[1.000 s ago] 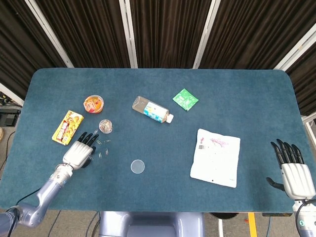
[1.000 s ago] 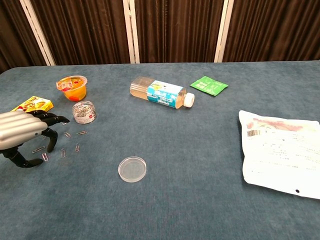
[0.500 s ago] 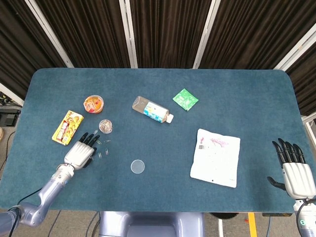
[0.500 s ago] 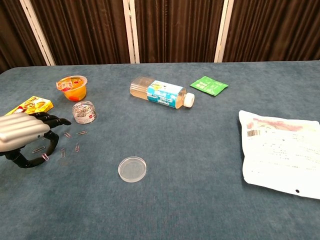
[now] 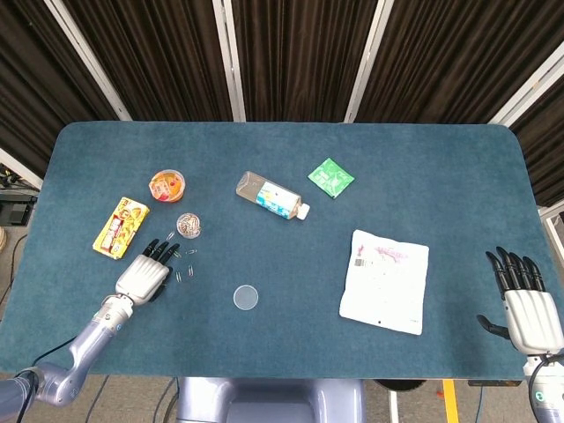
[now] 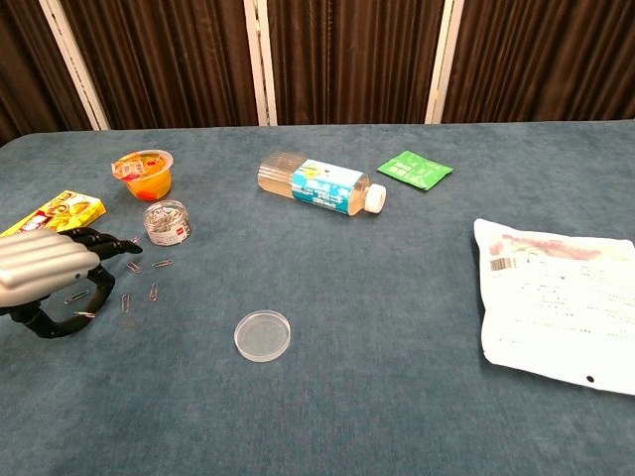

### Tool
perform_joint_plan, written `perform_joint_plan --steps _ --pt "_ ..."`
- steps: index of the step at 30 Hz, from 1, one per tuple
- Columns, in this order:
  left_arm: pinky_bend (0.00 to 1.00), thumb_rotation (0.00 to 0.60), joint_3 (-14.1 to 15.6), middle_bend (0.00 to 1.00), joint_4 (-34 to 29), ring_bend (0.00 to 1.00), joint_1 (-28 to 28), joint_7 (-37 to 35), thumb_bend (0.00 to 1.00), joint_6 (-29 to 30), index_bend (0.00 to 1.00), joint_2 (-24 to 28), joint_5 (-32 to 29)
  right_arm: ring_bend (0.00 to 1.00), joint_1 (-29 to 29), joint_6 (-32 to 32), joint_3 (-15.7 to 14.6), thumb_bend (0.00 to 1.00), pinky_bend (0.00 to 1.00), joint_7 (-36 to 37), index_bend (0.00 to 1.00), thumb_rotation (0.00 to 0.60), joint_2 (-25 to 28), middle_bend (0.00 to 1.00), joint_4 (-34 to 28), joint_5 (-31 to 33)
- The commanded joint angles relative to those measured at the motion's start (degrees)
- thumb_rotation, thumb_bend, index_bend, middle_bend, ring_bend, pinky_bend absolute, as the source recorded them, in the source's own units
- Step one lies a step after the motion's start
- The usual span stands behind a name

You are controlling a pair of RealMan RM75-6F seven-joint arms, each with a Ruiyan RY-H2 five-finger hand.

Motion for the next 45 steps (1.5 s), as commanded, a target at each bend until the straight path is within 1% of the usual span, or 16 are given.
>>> perform_joint_plan --steps 1,8,13,16,21,31,37,45 --pt "0.0 0.6 0.06 0.0 0.11 0.0 0.04 -0.68 0.57 0.44 0.65 -0.04 0.41 0.0 0.05 -0.14 -0.02 0.0 0.0 -0.11 0.0 0.6 -0.03 0.0 -0.03 0.05" --pt "0.0 0.6 0.16 0.0 1.1 0.0 0.41 -4.32 0.62 2.85 0.69 -0.44 2.9 0.0 0.12 -0.32 -0.08 0.0 0.0 -0.35 0.0 0.6 0.06 0.0 -0.19 0.11" --pt "0.0 0.6 0.17 0.0 2.35 0.0 0.74 -7.19 0.62 5.0 0.7 -0.76 4.84 0.0 0.06 -0.28 -0.13 0.0 0.0 -0.35 0.0 0.6 0.02 0.0 -0.14 0.12" --pt "0.0 0.6 -0.33 0.0 2.85 0.0 0.93 -8.76 0.62 6.43 0.7 -0.69 5.41 0.0 0.06 -0.34 -0.14 0.0 0.0 -0.48 0.0 0.6 0.07 0.0 -0.27 0.21" --pt "0.0 0.6 -2.92 0.0 4.01 0.0 0.41 -10.63 0.63 7.44 0.69 -0.65 4.07 0.0 0.09 -0.4 -0.14 0.0 0.0 -0.65 0.0 0.6 0.03 0.0 -0.22 0.26" --pt "0.0 0.6 -9.09 0.0 6.73 0.0 -3.65 -9.23 0.58 4.45 0.68 -1.65 -1.44 0.0 0.59 -1.61 0.16 0.0 0.0 -1.33 0.0 0.6 -0.09 0.0 -0.45 1.4" --pt "0.0 0.6 -11.37 0.0 8.32 0.0 -6.35 -8.14 0.58 2.34 0.68 -2.65 -3.64 0.0 0.51 -1.4 0.25 0.0 0.0 -1.05 0.0 0.6 -0.11 0.0 -0.4 1.5" --pt "0.0 0.6 -13.24 0.0 11.98 0.0 -10.02 -6.43 0.57 -1.8 0.68 -5.25 -6.96 0.0 0.83 -2.2 0.52 0.0 0.0 -0.41 0.0 0.6 0.07 0.0 -0.05 2.23"
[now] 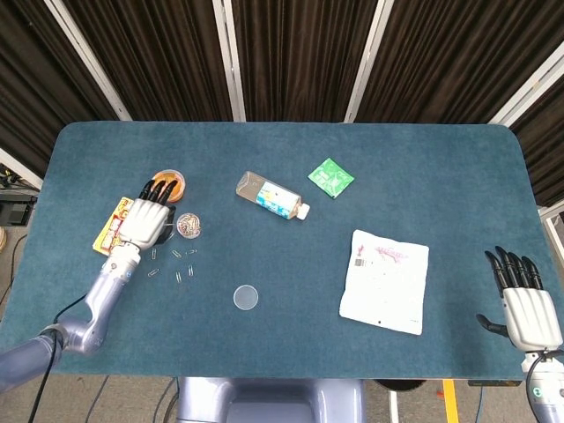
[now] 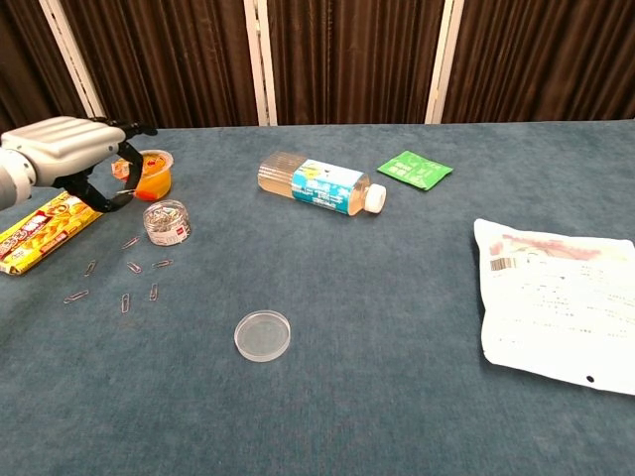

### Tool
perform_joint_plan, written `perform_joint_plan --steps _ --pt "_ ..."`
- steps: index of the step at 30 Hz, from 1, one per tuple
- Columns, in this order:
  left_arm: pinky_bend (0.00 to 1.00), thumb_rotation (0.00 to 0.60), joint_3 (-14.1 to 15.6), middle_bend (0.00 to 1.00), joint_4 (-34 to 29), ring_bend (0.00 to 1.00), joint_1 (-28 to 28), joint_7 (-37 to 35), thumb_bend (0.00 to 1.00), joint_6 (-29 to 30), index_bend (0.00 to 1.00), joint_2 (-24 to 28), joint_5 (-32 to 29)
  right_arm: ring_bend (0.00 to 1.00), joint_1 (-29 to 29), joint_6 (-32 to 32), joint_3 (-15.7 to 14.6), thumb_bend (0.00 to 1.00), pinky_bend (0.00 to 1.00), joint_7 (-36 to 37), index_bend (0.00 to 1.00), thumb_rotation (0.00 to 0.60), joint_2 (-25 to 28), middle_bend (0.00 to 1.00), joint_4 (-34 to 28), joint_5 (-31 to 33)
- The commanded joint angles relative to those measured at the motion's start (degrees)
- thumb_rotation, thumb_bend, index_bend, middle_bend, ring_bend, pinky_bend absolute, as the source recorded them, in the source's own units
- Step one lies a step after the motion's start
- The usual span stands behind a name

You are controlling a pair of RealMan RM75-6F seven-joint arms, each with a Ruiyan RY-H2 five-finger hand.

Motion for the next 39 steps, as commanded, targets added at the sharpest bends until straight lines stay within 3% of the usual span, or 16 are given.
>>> perform_joint_plan --steps 1,10,18,30,39 --pt "0.0 0.6 -0.73 0.0 2.13 0.0 -1.77 0.81 0.58 -2.15 0.68 -1.56 -1.61 0.0 0.07 -0.1 0.1 0.0 0.0 0.18 0.0 0.6 0.1 0.0 0.05 0.15" --pt "0.0 0.6 -0.43 0.0 6.04 0.0 -3.99 1.75 0.51 -4.9 0.63 -4.4 -3.47 0.0 0.15 -0.42 0.05 0.0 0.0 0.87 0.0 0.6 0.33 0.0 0.33 0.24" --pt "0.0 0.6 0.33 0.0 6.07 0.0 -4.36 0.82 0.29 -4.76 0.44 -4.27 -2.98 0.0 0.27 -0.65 0.38 0.0 0.0 0.66 0.0 0.6 0.16 0.0 0.54 1.03" --pt "0.0 0.6 0.62 0.0 3.92 0.0 -3.6 -0.48 0.28 -2.82 0.42 -2.36 -2.79 0.0 0.27 -0.49 0.25 0.0 0.0 0.15 0.0 0.6 0.0 0.0 0.38 0.86" --pt "0.0 0.6 3.92 0.0 -6.43 0.0 -0.83 -5.23 0.28 2.04 0.45 3.46 4.06 0.0 0.09 0.03 0.05 0.0 0.0 0.11 0.0 0.6 0.06 0.0 0.22 0.36"
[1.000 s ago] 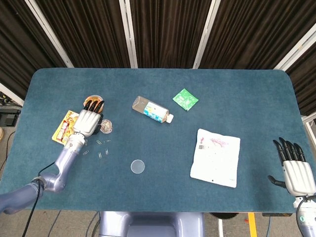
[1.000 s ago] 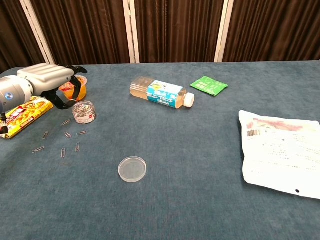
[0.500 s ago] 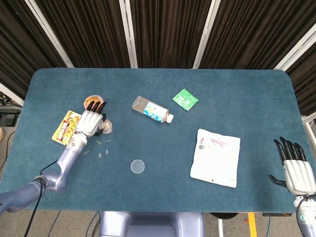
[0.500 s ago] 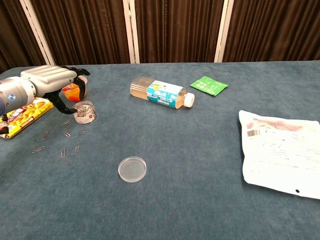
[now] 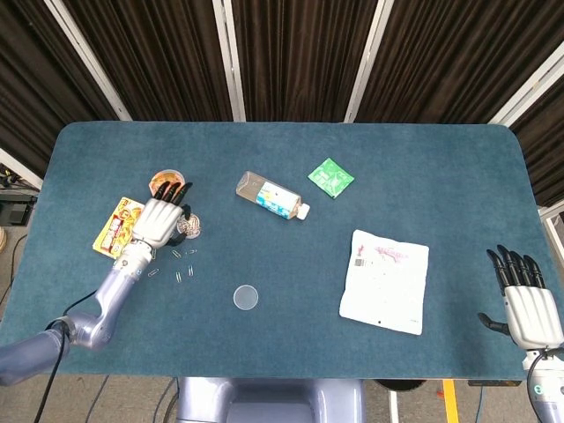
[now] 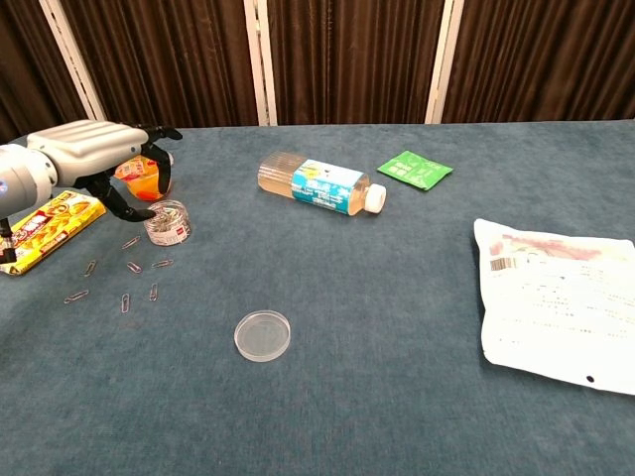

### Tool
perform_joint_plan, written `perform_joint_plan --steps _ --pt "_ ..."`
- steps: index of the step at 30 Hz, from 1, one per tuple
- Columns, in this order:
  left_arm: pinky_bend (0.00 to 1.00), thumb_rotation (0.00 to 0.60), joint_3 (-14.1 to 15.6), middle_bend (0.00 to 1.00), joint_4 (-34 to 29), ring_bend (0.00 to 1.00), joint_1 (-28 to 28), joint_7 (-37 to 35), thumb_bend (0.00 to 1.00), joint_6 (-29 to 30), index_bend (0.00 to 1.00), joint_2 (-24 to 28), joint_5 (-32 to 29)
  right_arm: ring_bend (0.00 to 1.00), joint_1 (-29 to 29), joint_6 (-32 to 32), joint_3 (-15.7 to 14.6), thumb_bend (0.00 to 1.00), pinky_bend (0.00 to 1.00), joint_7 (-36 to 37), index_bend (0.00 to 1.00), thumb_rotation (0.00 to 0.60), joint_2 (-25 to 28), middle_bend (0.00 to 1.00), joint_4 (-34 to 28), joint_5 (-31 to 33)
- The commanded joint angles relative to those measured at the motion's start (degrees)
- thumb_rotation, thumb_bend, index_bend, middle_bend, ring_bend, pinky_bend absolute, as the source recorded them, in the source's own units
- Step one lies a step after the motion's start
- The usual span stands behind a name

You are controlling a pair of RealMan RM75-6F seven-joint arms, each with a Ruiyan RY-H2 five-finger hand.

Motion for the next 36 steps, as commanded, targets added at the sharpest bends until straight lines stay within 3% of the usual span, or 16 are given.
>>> perform_joint_plan --steps 1,14,25,36 --pt "0.0 0.6 2.12 0.0 -4.06 0.0 1.56 -1.13 0.28 2.7 0.45 2.71 3.36 0.0 -0.13 0.25 -0.09 0.0 0.0 0.14 0.0 0.6 0.11 0.0 -0.1 -0.22" --pt "0.0 0.6 6.85 0.0 -10.22 0.0 5.41 0.18 0.28 7.14 0.47 6.74 7.45 0.0 -0.91 1.85 -0.6 0.0 0.0 0.84 0.0 0.6 0.54 0.0 -0.36 -1.57" --pt "0.0 0.6 9.07 0.0 -7.71 0.0 6.88 1.49 0.32 6.29 0.48 6.14 7.32 0.0 -0.98 1.92 -0.82 0.0 0.0 0.47 0.0 0.6 0.54 0.0 -0.57 -1.95" --pt "0.0 0.6 8.93 0.0 -4.23 0.0 6.78 4.89 0.34 5.91 0.48 3.54 6.76 0.0 -0.66 1.03 -0.55 0.0 0.0 0.43 0.0 0.6 0.47 0.0 -0.42 -1.11"
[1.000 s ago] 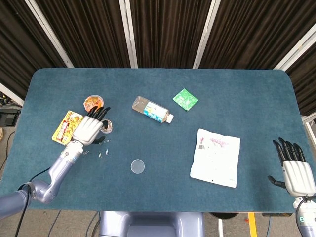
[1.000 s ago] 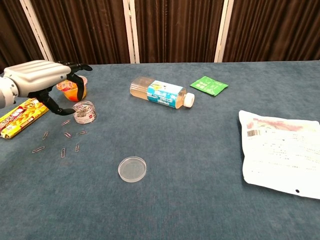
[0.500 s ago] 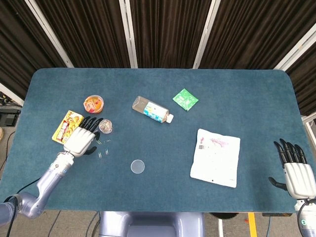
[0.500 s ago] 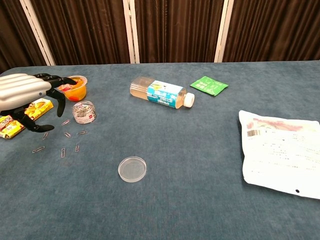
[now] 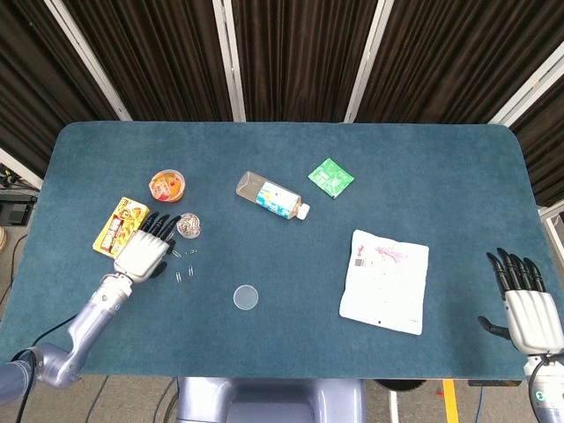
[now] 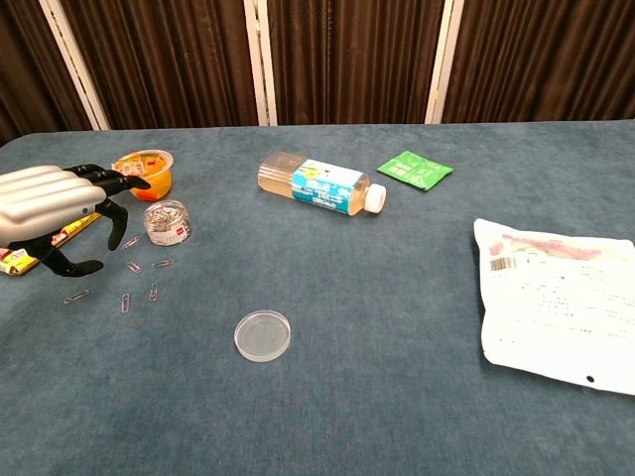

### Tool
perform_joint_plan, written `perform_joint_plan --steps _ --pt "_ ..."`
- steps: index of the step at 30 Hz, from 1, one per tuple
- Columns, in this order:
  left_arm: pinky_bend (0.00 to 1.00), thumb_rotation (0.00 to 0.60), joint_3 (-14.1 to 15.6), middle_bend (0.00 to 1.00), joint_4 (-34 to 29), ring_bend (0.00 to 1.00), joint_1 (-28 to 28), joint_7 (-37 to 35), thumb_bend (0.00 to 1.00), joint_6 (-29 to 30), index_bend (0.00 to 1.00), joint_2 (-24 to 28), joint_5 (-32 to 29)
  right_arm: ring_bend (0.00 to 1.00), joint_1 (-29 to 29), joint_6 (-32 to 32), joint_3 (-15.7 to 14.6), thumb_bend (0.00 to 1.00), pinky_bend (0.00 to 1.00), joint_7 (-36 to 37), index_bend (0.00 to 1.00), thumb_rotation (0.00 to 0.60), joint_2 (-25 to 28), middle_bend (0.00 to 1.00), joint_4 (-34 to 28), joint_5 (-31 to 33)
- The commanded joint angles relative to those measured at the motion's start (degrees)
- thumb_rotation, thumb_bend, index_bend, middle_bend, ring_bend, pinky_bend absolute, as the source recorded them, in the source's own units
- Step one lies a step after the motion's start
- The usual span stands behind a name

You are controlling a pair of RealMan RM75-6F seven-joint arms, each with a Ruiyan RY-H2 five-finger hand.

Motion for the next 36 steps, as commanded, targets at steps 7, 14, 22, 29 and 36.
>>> perform_joint_plan --steps 7,14,22,29,36 --pt "0.0 0.6 0.15 0.0 1.54 0.0 0.6 0.98 0.33 0.16 0.48 -0.88 -0.38 0.0 0.0 -0.18 0.02 0.0 0.0 0.46 0.0 0.6 0.11 0.0 0.29 0.18" --pt "0.0 0.6 -0.25 0.0 3.07 0.0 0.27 2.82 0.33 -0.43 0.46 -2.18 -0.96 0.0 -0.05 -0.08 -0.15 0.0 0.0 0.32 0.0 0.6 0.14 0.0 0.04 -0.14" --pt "0.0 0.6 -1.38 0.0 4.18 0.0 -0.8 4.39 0.33 -1.48 0.42 -3.48 -1.89 0.0 0.23 -0.76 -0.15 0.0 0.0 0.48 0.0 0.6 0.2 0.0 0.01 0.06" --pt "0.0 0.6 -1.65 0.0 4.99 0.0 -1.63 6.12 0.33 -2.48 0.42 -4.84 -2.32 0.0 0.37 -1.24 -0.36 0.0 0.0 1.19 0.0 0.6 0.53 0.0 0.02 -0.14" --pt "0.0 0.6 -1.44 0.0 5.73 0.0 -1.95 8.36 0.32 -2.59 0.43 -5.79 -2.34 0.0 0.45 -1.56 -0.4 0.0 0.0 1.42 0.0 0.6 0.64 0.0 0.02 0.02"
